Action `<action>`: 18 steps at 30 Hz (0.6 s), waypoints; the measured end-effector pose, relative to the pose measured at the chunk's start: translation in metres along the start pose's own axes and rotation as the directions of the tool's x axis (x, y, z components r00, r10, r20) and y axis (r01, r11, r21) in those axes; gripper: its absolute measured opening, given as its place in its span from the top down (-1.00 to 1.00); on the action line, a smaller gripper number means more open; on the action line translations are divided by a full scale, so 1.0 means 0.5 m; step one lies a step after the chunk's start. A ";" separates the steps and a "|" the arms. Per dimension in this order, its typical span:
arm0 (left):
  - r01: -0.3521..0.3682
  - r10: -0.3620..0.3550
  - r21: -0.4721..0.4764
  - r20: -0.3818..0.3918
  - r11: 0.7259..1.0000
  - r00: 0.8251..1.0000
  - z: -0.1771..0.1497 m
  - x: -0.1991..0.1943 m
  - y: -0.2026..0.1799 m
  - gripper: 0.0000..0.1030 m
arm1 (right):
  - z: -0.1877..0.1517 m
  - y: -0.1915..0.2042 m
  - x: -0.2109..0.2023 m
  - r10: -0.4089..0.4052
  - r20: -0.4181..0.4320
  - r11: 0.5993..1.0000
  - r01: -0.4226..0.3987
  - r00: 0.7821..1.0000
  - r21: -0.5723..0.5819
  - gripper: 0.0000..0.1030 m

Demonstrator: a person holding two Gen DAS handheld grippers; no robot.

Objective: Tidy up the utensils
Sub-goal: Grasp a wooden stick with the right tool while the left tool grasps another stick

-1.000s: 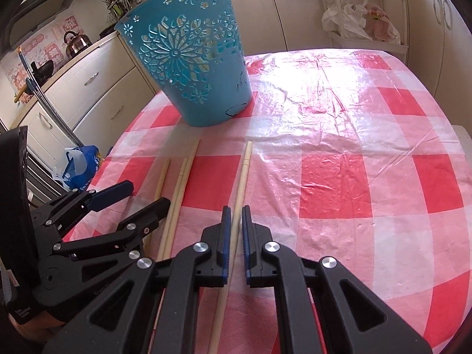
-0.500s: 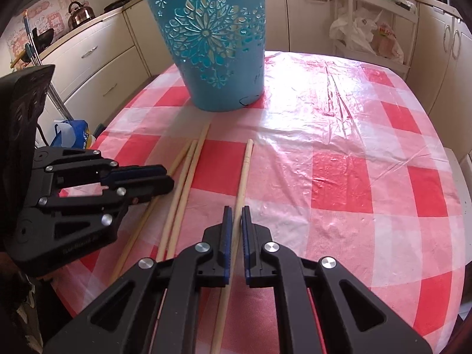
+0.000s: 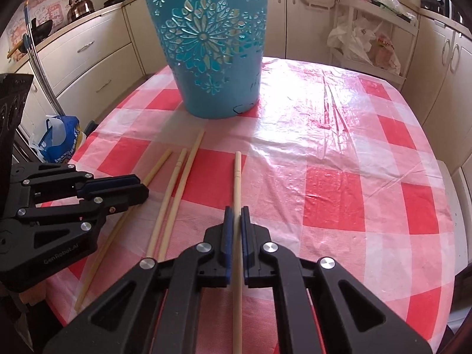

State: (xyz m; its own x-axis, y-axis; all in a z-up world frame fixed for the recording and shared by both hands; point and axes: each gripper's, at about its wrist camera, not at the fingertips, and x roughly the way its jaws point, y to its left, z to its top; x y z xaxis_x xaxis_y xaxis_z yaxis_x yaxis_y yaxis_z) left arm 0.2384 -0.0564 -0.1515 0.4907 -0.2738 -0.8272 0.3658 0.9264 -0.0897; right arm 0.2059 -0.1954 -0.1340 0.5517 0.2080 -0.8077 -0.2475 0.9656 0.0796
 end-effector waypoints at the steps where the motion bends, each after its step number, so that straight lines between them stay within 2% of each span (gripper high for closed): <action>1: -0.007 0.007 -0.007 0.002 1.000 1.000 0.001 0.001 -0.002 0.76 | 0.001 -0.002 0.001 -0.005 -0.004 1.000 0.005 1.000 0.004 0.88; 6: -0.033 0.034 -0.022 0.026 0.999 0.999 -0.003 0.003 -0.011 0.73 | 0.001 0.009 0.005 -0.031 0.003 0.999 0.031 1.000 -0.045 0.88; 10: -0.034 0.034 -0.016 0.034 0.999 0.999 -0.007 0.002 -0.015 0.86 | 0.001 0.004 -0.005 -0.022 0.016 0.999 0.022 1.000 -0.025 0.88; 18: -0.048 0.049 -0.022 0.034 0.999 0.998 -0.008 0.000 -0.020 0.85 | 0.009 0.004 -0.005 -0.019 -0.002 0.999 0.018 1.000 -0.028 0.88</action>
State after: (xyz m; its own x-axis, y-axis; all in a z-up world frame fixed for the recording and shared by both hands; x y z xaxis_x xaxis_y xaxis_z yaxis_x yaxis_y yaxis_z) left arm 0.2313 -0.0647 -0.1527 0.5344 -0.2366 -0.8114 0.3238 0.9441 -0.0620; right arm 0.2075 -0.1931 -0.1294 0.5547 0.1898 -0.8101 -0.2596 0.9645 0.0482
